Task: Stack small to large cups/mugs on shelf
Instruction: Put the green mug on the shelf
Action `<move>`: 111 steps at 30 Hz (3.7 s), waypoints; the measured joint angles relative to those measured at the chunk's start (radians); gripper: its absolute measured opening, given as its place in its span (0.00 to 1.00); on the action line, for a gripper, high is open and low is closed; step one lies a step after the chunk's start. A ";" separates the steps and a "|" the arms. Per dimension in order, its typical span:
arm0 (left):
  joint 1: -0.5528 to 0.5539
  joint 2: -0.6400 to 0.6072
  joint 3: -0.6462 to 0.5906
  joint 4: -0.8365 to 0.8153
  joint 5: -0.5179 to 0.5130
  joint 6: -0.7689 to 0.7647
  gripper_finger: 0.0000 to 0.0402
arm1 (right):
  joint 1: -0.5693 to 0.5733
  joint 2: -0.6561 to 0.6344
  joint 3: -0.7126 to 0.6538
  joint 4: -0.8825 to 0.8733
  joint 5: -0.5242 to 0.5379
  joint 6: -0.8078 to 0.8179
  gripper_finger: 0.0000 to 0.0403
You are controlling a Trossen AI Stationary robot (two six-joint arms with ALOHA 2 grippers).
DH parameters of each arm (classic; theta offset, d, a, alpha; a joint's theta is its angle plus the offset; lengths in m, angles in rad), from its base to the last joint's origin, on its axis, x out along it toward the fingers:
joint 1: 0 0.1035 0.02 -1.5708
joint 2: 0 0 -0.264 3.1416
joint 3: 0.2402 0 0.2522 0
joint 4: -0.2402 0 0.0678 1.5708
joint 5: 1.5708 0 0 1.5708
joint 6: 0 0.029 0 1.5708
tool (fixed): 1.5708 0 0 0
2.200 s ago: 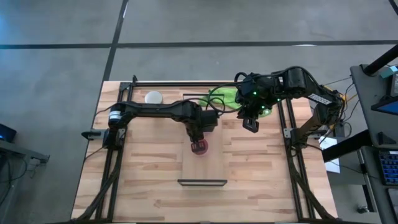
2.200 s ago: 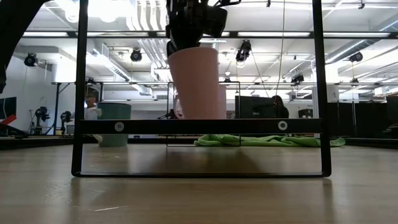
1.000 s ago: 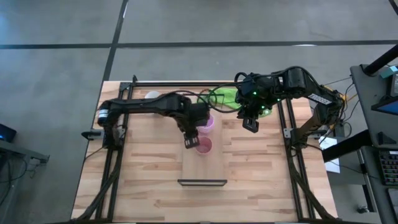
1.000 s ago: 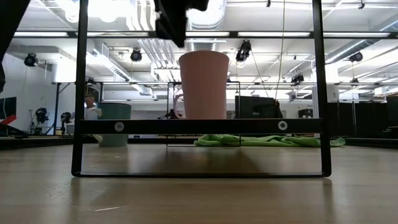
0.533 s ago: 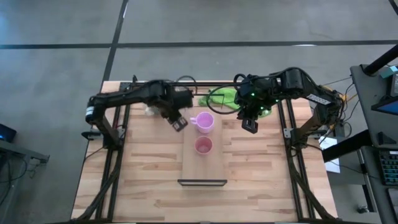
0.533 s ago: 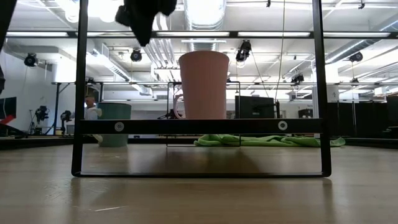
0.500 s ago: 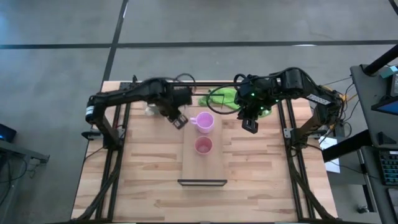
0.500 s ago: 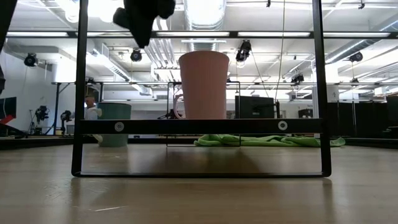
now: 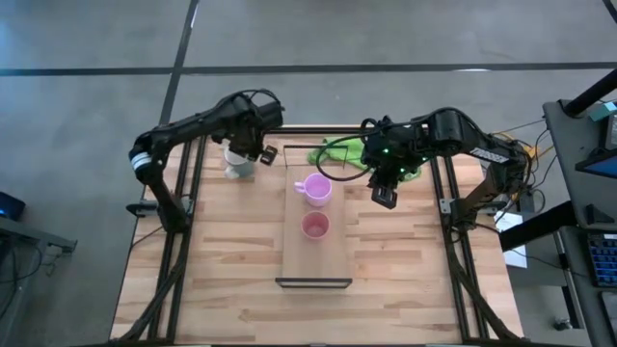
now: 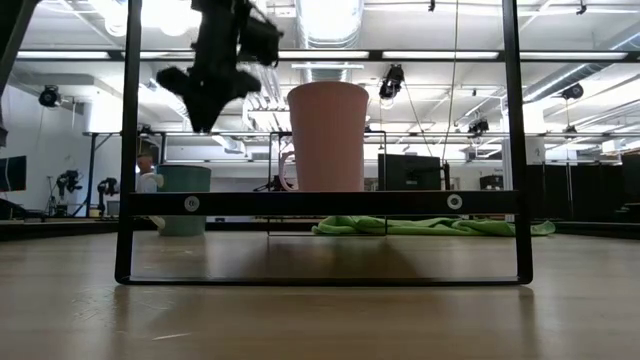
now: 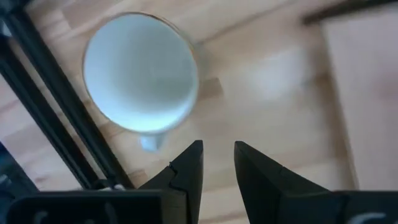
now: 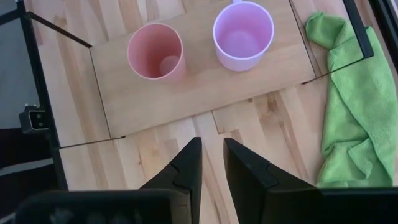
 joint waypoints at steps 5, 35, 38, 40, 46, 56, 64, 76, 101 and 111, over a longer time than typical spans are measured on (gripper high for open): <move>0.058 0.001 -0.087 0.137 0.039 0.000 0.19 | 0.000 0.000 0.000 0.000 0.000 0.000 0.15; 0.146 0.001 -0.159 0.265 0.024 -0.053 0.19 | 0.000 0.000 0.000 0.001 0.001 -0.011 0.15; 0.146 0.003 -0.190 0.268 0.024 -0.053 0.19 | 0.000 0.000 0.000 0.001 0.001 -0.012 0.15; 0.146 0.003 -0.204 0.269 0.024 -0.053 0.19 | 0.000 0.000 0.000 0.002 0.001 -0.016 0.15; 0.146 0.004 -0.229 0.322 0.024 -0.049 0.19 | 0.000 0.000 0.000 0.004 0.002 -0.019 0.15; 0.146 0.004 -0.264 0.396 0.024 -0.052 0.19 | 0.000 0.000 0.000 0.005 0.002 -0.019 0.15; 0.146 0.004 -0.270 0.394 0.028 0.006 0.14 | 0.000 0.000 0.000 0.005 0.002 -0.019 0.15; 0.086 0.004 -0.270 0.255 0.060 0.190 0.01 | 0.000 0.000 0.000 0.006 0.002 -0.019 0.15; -0.461 -0.264 -0.193 0.074 0.061 0.287 0.00 | 0.064 0.000 0.000 0.113 0.000 -0.045 0.15; -0.712 -0.215 -0.070 0.081 0.062 0.234 0.00 | 0.098 0.000 0.000 0.205 0.000 -0.042 0.15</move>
